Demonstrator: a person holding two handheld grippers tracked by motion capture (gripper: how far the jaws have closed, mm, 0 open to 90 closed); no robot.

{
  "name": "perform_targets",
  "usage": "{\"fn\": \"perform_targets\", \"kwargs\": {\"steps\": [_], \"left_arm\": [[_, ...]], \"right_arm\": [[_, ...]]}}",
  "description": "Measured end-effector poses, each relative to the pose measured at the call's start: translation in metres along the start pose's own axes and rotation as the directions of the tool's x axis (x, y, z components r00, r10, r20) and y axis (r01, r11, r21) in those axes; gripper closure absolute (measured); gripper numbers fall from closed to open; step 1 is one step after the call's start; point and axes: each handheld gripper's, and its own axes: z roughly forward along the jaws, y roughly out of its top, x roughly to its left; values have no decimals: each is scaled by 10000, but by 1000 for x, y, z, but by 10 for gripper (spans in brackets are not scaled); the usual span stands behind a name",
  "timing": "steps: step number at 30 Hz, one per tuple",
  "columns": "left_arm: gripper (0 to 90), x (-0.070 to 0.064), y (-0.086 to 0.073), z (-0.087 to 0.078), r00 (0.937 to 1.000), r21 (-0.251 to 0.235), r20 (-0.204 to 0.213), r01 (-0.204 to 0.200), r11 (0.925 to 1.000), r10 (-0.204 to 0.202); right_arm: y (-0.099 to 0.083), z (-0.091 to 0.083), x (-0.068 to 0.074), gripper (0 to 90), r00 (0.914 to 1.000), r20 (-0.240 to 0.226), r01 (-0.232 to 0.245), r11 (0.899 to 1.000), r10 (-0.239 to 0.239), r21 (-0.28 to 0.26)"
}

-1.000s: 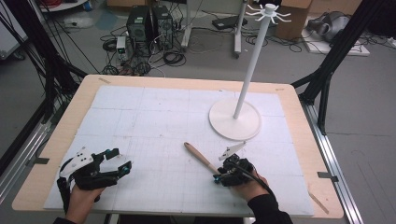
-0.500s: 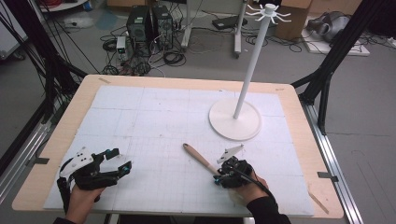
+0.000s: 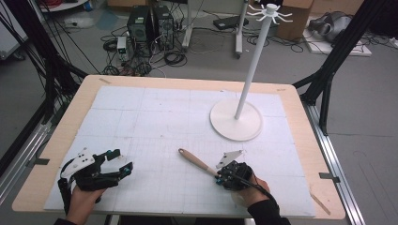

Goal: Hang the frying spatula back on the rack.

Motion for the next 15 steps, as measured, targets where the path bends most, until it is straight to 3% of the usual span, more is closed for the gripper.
{"fn": "perform_targets", "kwargs": {"steps": [4,8,14,15], "left_arm": [[229,0,0,0,10000,10,10,-2,10000,2],[235,-1,0,2,9999,-7,110,34,10000,-34],[237,-9,8,10,9980,-130,591,210,9997,-202],[248,-13,13,15,9957,-116,861,353,9993,-342]], "right_arm": [[0,0,-1,782,9998,-41,177,9998,-177,20],[0,-1,-2,782,9998,-158,-80,9999,79,-65],[0,-9,-7,782,9984,-389,-452,9958,422,-801],[0,-12,-9,782,9978,-397,-570,9912,526,-1191]]}}
